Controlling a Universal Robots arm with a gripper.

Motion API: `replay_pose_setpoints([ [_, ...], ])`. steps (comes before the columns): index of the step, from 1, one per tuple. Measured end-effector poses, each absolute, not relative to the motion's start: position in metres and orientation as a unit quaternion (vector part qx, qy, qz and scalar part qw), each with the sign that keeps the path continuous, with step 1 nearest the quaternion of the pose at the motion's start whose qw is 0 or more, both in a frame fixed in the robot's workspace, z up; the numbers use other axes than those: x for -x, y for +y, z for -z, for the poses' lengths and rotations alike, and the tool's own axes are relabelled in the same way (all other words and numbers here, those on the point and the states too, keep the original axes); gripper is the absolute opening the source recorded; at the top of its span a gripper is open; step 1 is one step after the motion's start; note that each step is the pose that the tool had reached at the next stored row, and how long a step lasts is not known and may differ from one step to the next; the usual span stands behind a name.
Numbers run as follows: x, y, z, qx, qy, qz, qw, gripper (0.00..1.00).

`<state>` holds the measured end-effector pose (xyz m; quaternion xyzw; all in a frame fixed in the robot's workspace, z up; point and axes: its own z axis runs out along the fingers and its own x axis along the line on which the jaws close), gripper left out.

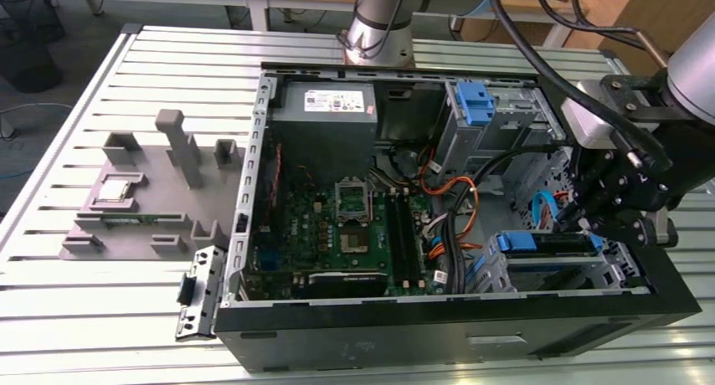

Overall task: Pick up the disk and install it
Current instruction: 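Insert the first disk wire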

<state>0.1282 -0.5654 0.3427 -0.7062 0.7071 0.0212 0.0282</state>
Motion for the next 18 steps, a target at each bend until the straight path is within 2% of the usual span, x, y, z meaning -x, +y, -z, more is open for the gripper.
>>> replay_pose_setpoints([
  [18, -0.1256, -0.5671, -0.3388, 0.706, 0.707, -0.019, 0.030, 0.16],
])
